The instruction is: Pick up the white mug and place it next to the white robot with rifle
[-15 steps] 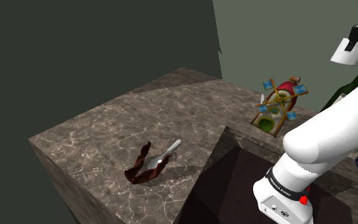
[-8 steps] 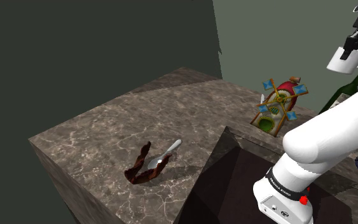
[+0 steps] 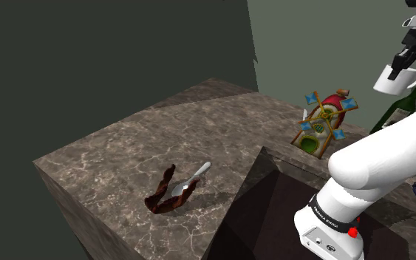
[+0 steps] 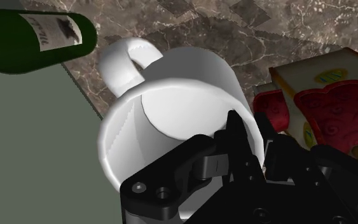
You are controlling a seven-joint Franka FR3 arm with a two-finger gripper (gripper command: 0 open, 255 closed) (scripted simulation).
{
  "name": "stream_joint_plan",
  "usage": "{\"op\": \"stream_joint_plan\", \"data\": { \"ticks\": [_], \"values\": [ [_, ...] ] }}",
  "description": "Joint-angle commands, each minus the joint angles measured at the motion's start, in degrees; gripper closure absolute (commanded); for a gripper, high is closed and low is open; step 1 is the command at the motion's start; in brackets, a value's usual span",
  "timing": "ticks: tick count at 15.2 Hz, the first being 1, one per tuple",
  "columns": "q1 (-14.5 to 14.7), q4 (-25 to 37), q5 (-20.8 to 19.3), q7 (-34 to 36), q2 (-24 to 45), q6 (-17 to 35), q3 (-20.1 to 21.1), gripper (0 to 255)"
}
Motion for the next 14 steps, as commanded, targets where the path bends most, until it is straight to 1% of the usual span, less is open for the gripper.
{"op": "stream_joint_plan", "data": {
  "ticks": [1,14],
  "values": [
    [-0.1,-1.9,-0.3,0.4,-0.4,1.6,0.0,255],
    [-1.0,-13.2,-1.9,2.0,-2.2,11.3,-0.8,255]
  ]
}}
